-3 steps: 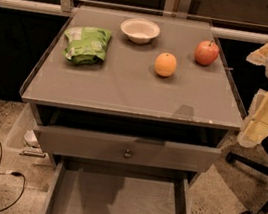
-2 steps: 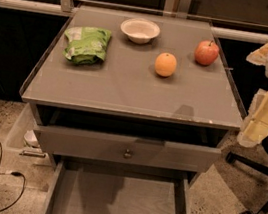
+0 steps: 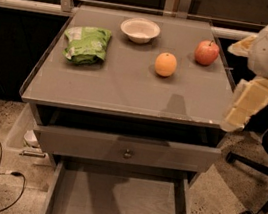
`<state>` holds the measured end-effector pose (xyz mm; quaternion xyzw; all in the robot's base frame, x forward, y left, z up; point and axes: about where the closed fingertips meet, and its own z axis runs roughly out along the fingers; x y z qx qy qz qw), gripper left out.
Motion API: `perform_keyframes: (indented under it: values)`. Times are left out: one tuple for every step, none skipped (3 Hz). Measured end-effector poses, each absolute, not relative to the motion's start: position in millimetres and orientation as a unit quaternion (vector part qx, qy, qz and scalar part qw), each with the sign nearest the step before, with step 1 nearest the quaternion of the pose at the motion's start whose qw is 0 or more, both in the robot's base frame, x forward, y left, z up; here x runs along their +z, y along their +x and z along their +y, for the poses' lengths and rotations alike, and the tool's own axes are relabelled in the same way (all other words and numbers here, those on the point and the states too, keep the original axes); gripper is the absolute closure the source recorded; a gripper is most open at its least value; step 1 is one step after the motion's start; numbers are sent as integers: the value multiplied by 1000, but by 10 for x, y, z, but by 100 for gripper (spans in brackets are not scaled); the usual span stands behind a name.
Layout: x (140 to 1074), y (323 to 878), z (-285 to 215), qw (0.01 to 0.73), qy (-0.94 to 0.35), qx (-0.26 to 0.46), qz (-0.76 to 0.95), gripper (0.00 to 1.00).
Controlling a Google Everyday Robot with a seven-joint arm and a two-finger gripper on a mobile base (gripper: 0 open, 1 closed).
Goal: Place orange into middle drawer
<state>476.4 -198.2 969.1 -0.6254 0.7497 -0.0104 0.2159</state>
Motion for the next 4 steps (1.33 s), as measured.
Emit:
perform_keyframes:
  values:
    - [9497,5106,-1901,263,-634,13,727,0]
    - [9231,5501,-1858,307,-633,61,708,0]
    - [9234,5500,-1857,307,-633,60,708,0]
    - [9176,5561,-1830,321,-626,68,707,0]
